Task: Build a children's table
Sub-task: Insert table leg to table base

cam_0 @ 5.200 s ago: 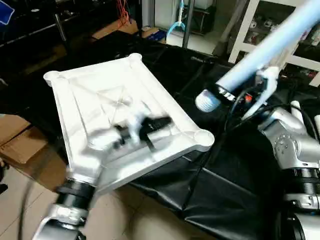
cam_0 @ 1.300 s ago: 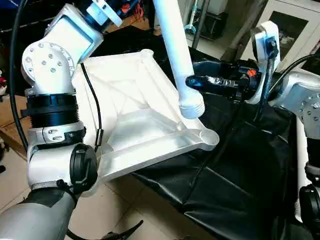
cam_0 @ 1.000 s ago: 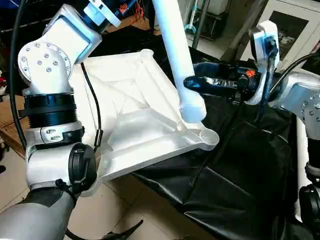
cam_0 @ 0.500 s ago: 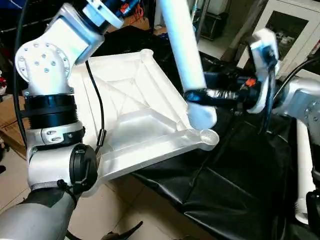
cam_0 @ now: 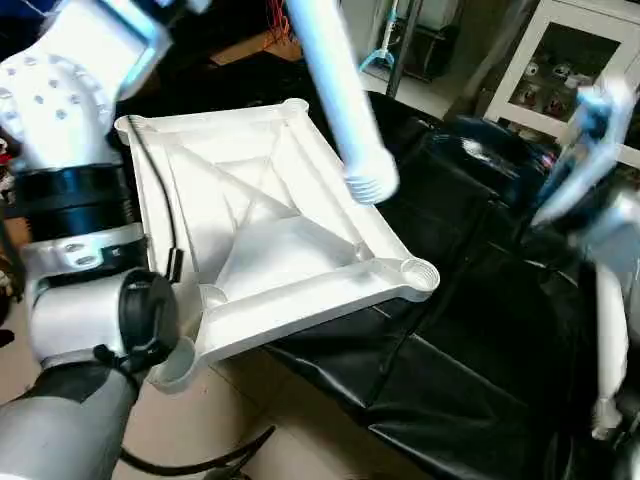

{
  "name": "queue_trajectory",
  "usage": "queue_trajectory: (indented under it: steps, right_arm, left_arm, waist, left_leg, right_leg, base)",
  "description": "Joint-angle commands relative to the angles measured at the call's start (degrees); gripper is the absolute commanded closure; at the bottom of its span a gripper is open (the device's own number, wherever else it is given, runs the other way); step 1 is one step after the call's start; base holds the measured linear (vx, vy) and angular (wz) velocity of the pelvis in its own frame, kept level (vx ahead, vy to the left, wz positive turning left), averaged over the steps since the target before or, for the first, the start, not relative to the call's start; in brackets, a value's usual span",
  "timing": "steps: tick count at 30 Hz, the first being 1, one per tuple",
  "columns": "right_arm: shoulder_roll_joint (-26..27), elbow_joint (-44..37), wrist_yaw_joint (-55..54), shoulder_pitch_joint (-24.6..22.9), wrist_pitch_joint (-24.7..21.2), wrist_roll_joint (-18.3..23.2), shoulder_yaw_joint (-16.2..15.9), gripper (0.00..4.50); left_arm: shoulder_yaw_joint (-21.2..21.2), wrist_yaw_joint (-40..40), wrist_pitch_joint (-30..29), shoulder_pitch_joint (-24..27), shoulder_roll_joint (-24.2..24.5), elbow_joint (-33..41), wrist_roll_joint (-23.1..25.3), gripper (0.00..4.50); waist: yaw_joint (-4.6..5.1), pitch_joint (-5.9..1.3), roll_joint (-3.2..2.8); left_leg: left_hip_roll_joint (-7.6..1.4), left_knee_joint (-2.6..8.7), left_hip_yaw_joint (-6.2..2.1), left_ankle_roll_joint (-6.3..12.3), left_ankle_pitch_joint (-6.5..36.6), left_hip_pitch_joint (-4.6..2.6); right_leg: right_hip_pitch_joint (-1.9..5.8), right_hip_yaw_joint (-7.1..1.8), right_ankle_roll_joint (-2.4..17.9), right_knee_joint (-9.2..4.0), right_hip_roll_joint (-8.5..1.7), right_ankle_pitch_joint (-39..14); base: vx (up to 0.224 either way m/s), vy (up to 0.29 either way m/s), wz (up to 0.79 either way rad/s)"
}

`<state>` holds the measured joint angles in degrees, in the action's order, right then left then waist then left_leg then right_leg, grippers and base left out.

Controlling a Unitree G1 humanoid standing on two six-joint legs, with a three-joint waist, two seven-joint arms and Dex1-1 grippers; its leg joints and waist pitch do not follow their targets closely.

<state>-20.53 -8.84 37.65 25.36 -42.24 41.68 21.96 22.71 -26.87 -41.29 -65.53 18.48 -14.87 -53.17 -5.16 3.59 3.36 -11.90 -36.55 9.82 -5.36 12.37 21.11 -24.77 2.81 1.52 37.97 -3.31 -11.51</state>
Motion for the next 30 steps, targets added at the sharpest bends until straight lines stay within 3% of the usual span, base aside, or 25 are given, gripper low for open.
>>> queue_trajectory:
  steps: [1,3,5,7,8,11,18,19,25,30]
  right_arm:
    - [-0.27,-2.24,-1.92,-1.84,1.69,-1.59,1.49,0.97]
    - [-4.93,-3.97,0.29,-9.24,5.36,-9.47,-5.79,0.97]
    - [-6.33,-4.79,0.90,-11.54,6.93,-11.68,-8.14,0.97]
    - [-6.90,-6.16,1.58,-15.33,9.65,-14.35,-10.85,0.97]
    - [-5.80,-6.49,1.43,-16.46,10.50,-14.57,-10.91,0.97]
    - [-4.15,-7.02,0.90,-17.54,11.16,-14.25,-10.40,0.97]
    - [-4.90,-8.33,1.28,-17.81,12.23,-11.39,-9.56,0.97]
    - [-4.98,-8.21,1.75,-17.22,12.81,-11.81,-9.58,0.97]
    - [-4.93,-6.94,0.59,-14.73,13.67,-12.30,-8.16,0.97]
    - [-4.60,-8.53,-3.02,-7.65,8.35,-5.38,-5.70,0.97]
  left_arm:
    - [-0.05,1.20,-0.79,0.70,-0.15,0.36,0.43,2.89]
    - [0.92,2.33,-0.35,0.78,-1.03,-0.19,-0.60,2.89]
    - [1.23,2.80,-0.47,0.73,-1.42,-0.06,-1.09,2.89]
    - [1.73,3.27,-0.87,0.47,-2.49,0.38,-2.54,2.89]
    - [1.95,3.41,-1.38,0.20,-2.95,0.49,-3.47,2.89]
    - [1.94,3.37,-2.22,-0.14,-3.24,0.66,-4.47,2.89]
    - [2.10,3.15,-3.94,-0.87,-3.69,1.49,-6.30,2.89]
    - [2.29,3.00,-4.34,-0.86,-3.74,1.80,-7.19,2.89]
    - [2.32,2.28,-5.00,-0.74,-3.13,2.36,-8.00,2.89]
    - [-1.02,3.54,-4.68,-0.02,-1.53,2.32,-3.17,2.89]
  waist:
    - [-0.02,-4.95,-0.97]
    - [0.00,-4.68,-1.03]
    - [0.34,-4.25,-1.11]
    - [0.59,-3.68,-0.64]
    - [0.57,-3.60,-0.86]
    - [1.14,-3.48,-0.78]
    - [2.15,-3.25,-0.78]
    - [2.19,-3.48,-0.52]
    - [2.31,-3.71,-0.75]
    - [2.59,-3.83,-0.96]
  left_leg:
    - [-0.05,3.37,0.17,1.09,-3.24,-0.16]
    - [-0.02,3.39,0.18,0.68,-2.81,-0.04]
    - [0.04,3.57,0.13,0.59,-0.79,0.03]
    - [0.10,3.74,0.19,0.37,1.17,0.17]
    - [0.07,3.76,0.16,0.54,1.53,0.13]
    - [0.01,3.78,0.10,1.36,2.16,0.09]
    - [0.15,3.66,0.12,2.93,0.92,0.30]
    - [0.11,3.62,0.12,3.18,0.52,0.29]
    - [-0.02,3.55,0.18,3.48,-0.35,0.16]
    - [0.05,3.60,0.19,3.03,0.08,0.00]
  right_leg:
    - [5.72,-2.47,15.44,-3.10,-2.86,12.25]
    - [5.76,-2.56,14.66,-3.38,-2.81,11.36]
    - [5.71,-2.65,13.65,-3.79,-2.92,8.85]
    - [5.74,-2.73,12.51,-4.22,-2.88,4.88]
    - [5.57,-2.72,12.47,-4.26,-2.94,3.98]
    - [5.32,-2.60,12.30,-4.52,-2.91,0.73]
    - [5.29,-2.61,12.17,-4.61,-2.67,0.78]
    - [5.41,-2.61,12.20,-4.49,-2.69,1.07]
    - [5.30,-2.63,12.64,-4.34,-2.72,2.18]
    - [5.34,-2.61,12.33,-4.41,-2.56,1.24]
  base:
    - [0.000,0.000,0.00]
    - [0.000,0.000,0.00]
    - [0.000,0.000,0.00]
    - [0.000,0.000,0.00]
    - [0.000,0.000,0.00]
    - [0.000,0.000,0.00]
    - [0.000,0.000,0.00]
    - [0.000,0.000,0.00]
    - [0.000,0.000,0.00]
    - [0.000,0.000,0.00]
